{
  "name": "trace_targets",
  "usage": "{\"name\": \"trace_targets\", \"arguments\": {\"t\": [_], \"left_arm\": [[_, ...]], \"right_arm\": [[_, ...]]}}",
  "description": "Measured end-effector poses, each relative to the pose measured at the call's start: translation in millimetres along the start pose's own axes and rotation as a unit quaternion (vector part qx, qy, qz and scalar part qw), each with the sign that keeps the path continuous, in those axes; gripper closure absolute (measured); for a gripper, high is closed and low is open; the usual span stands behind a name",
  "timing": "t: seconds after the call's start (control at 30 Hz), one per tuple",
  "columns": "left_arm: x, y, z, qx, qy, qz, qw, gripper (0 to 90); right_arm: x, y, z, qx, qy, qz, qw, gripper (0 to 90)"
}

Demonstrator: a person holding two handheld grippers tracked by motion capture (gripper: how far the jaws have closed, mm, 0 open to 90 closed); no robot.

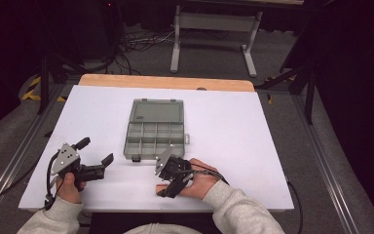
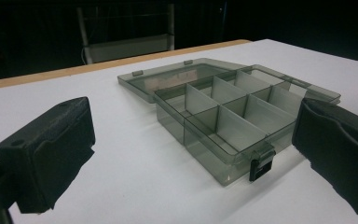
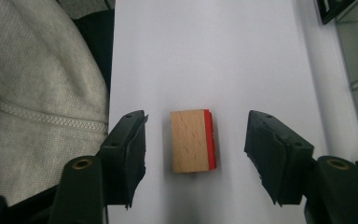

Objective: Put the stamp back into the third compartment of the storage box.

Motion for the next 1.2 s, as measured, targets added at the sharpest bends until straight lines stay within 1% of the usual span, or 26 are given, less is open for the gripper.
{"name": "trace_targets", "arguments": {"t": [0.03, 0.07, 0.1, 0.13, 0.27, 0.3, 0.37, 0.4, 0.43, 0.5, 0.63, 0.73, 0.77, 0.83, 0.87, 0.97, 1.03, 1.17, 1.2], "left_arm": [[0.0, 0.0, 0.0, 0.0, 0.0, 0.0, 1.0, 0.2], [0.1, -0.1, 0.0, 0.0, 0.0, 0.0, 1.0, 0.2], [0.1, -0.1, 0.0, 0.0, 0.0, 0.0, 1.0, 0.2], [0.1, -0.1, 0.0, 0.0, 0.0, 0.0, 1.0, 0.2], [0.1, -0.1, -0.1, 0.0, 0.0, 0.0, 1.0, 0.2], [0.2, 0.0, -0.3, 0.001, 0.0, 0.0, 1.0, 0.2], [0.2, 0.0, -0.4, 0.001, 0.0, 0.0, 1.0, 0.2], [0.2, 0.0, -0.4, 0.001, 0.0, 0.0, 1.0, 0.2], [0.1, -0.1, -0.2, 0.001, -0.001, -0.001, 1.0, 0.2], [0.1, -0.1, -0.2, 0.001, -0.001, 0.0, 1.0, 0.2], [0.2, -0.1, -0.3, 0.001, -0.001, 0.0, 1.0, 0.2], [0.2, -0.2, -0.2, 0.0, -0.001, -0.002, 1.0, 0.2], [0.0, -0.1, -0.2, 0.001, -0.001, -0.001, 1.0, 0.2], [-0.1, -0.1, 0.0, 0.0, -0.001, -0.001, 1.0, 0.2], [0.0, -0.2, 0.1, 0.0, -0.001, 0.0, 1.0, 0.2], [0.6, -0.3, -0.2, 0.002, 0.001, 0.001, 1.0, 0.2], [0.6, -0.2, -0.1, 0.001, 0.001, 0.003, 1.0, 0.2], [0.4, -0.1, 0.1, -0.001, 0.001, 0.003, 1.0, 0.2], [0.7, -0.1, -0.4, 0.002, 0.001, 0.003, 1.0, 0.2]], "right_arm": [[0.0, 0.0, 0.0, 0.0, 0.0, 0.0, 1.0, 39.4], [1.3, -0.3, 2.1, 0.008, 0.002, 0.001, 1.0, 41.2], [2.2, -0.3, 2.9, 0.009, 0.005, 0.001, 0.9999, 41.6], [2.3, -0.6, 3.4, 0.014, 0.0, 0.002, 0.9999, 42.3], [2.7, -0.7, 5.4, 0.016, -0.003, -0.006, 0.9999, 44.3], [4.0, -1.0, 6.1, 0.024, -0.006, -0.005, 0.9997, 46.0], [4.0, -1.0, 7.7, 0.026, -0.007, -0.012, 0.9996, 48.5], [4.0, -1.0, 7.7, 0.026, -0.007, -0.012, 0.9996, 48.5], [5.1, -1.5, 9.5, 0.032, -0.007, -0.015, 0.9993, 51.2], [5.4, -1.9, 10.2, 0.038, -0.01, -0.017, 0.9991, 53.5], [6.0, -1.8, 12.0, 0.04, -0.013, -0.018, 0.999, 57.2], [6.0, -1.9, 12.8, 0.042, -0.016, -0.026, 0.9987, 60.0], [6.4, -2.1, 12.7, 0.047, -0.019, -0.03, 0.9983, 62.6], [6.8, -2.1, 13.1, 0.046, -0.021, -0.03, 0.9983, 63.4], [7.2, -1.8, 13.1, 0.047, -0.025, -0.031, 0.9981, 65.4], [7.6, -1.7, 13.4, 0.045, -0.023, -0.032, 0.9982, 65.6], [6.9, -1.3, 13.9, 0.041, -0.022, -0.037, 0.9982, 65.7], [7.1, -1.3, 13.4, 0.042, -0.025, -0.037, 0.9981, 65.9], [6.7, -1.0, 12.9, 0.039, -0.027, -0.039, 0.9981, 65.9]]}}
Point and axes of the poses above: each handheld gripper's, and its own axes: z roughly forward along the jaws, y roughly out of its top, x roughly to its left, the point moved 4 cm from there along z, roughly forward along the jaws, and after that the axes turned 9 degrees about -y, right-handed, at the moved point
